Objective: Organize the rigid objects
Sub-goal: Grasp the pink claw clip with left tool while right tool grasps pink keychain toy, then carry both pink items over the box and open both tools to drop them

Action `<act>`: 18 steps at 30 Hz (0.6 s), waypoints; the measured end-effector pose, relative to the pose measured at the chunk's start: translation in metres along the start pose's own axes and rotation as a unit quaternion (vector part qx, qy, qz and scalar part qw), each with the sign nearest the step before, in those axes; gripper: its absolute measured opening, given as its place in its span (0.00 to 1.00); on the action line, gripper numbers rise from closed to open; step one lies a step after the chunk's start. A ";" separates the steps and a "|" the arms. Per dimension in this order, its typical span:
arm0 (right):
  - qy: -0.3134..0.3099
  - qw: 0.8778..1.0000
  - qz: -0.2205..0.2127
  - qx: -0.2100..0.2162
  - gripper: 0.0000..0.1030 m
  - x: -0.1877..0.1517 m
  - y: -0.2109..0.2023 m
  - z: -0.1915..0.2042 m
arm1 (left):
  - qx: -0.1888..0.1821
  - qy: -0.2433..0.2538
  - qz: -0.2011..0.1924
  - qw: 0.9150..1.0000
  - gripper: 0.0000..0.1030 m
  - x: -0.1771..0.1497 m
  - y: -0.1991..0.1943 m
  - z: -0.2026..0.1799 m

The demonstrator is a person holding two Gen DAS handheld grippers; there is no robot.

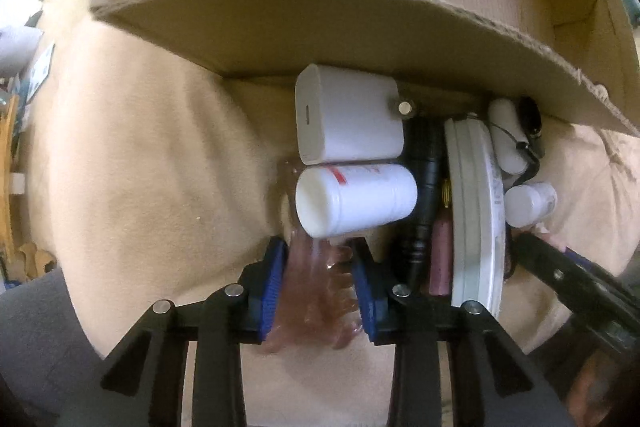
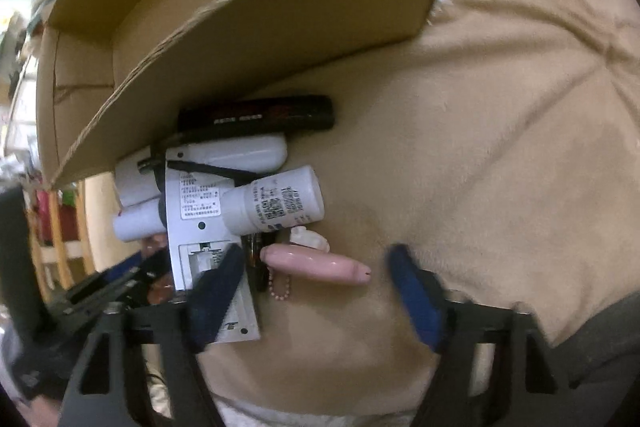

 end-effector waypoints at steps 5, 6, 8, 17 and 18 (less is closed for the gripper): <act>0.005 0.999 -0.023 0.029 0.56 0.002 -0.011 0.003 | -0.020 -0.032 -0.003 0.999 0.26 -0.006 -0.002 0.008; 0.002 0.999 -0.032 0.031 0.56 0.002 -0.016 0.005 | -0.024 -0.040 -0.003 0.999 0.26 -0.009 -0.003 0.011; -0.001 0.998 -0.047 0.041 0.56 0.003 -0.027 0.007 | -0.029 -0.052 -0.006 0.998 0.26 -0.015 -0.008 0.014; -0.035 0.985 -0.156 0.067 0.56 0.001 -0.093 0.004 | -0.039 -0.070 -0.058 0.995 0.14 -0.030 -0.043 0.039; -0.039 0.983 -0.164 0.069 0.56 0.003 -0.098 0.005 | -0.037 -0.070 -0.070 0.994 0.14 -0.030 -0.053 0.041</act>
Point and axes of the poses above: each gripper's, at about its wrist camera, not at the fingertips, and y roughly the way its jaws point, z to its left, x to its top, the point moved 5 cm from there along y, roughly the way its jaws point, and after that the axes turned 5 degrees about -z, right-handed, at the moved point
